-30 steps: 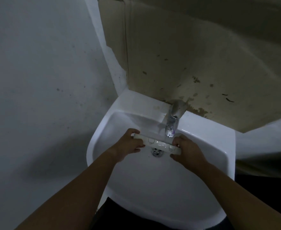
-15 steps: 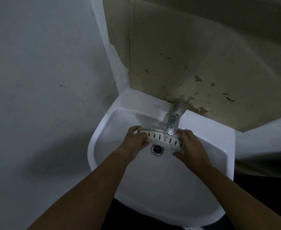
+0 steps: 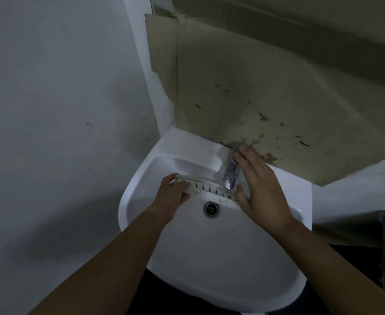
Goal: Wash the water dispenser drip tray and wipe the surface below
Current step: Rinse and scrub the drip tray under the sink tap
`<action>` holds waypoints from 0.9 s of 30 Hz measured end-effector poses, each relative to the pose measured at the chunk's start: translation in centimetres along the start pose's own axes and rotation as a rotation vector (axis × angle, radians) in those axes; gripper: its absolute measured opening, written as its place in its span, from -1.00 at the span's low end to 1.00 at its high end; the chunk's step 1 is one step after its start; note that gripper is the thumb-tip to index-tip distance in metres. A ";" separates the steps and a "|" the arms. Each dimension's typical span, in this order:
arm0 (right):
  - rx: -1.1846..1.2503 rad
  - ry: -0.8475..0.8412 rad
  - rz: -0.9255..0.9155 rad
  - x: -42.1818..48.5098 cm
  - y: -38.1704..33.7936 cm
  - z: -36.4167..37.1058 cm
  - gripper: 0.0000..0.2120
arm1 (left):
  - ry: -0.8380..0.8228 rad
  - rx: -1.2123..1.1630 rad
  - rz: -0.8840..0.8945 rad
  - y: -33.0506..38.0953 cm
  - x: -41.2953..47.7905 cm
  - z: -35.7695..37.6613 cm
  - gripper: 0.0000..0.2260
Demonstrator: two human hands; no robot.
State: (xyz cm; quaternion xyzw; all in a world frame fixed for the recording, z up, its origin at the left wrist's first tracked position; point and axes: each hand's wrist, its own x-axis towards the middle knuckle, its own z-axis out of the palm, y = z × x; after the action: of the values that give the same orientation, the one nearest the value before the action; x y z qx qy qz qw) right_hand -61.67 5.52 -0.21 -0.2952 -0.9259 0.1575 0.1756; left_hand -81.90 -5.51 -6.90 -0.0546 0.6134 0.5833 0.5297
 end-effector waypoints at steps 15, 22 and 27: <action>0.220 -0.020 0.217 -2.9 -1.6 1.2 -0.17 | 0.024 0.103 0.218 3.1 -2.3 -2.3 -0.76; 0.431 -0.081 0.478 -6.4 -1.3 3.8 -0.45 | -0.095 0.030 0.040 2.5 -2.9 -4.6 -0.79; 0.451 -0.097 0.462 -6.6 -1.4 3.1 -0.55 | -0.130 0.009 0.044 2.2 -3.8 -4.6 -0.79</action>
State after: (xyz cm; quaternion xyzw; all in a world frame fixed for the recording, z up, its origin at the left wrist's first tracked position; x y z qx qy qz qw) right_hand -58.57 -0.11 -3.92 -0.4434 -0.7833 0.4084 0.1517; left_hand -84.51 -10.45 -3.86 -0.0006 0.5813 0.5945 0.5556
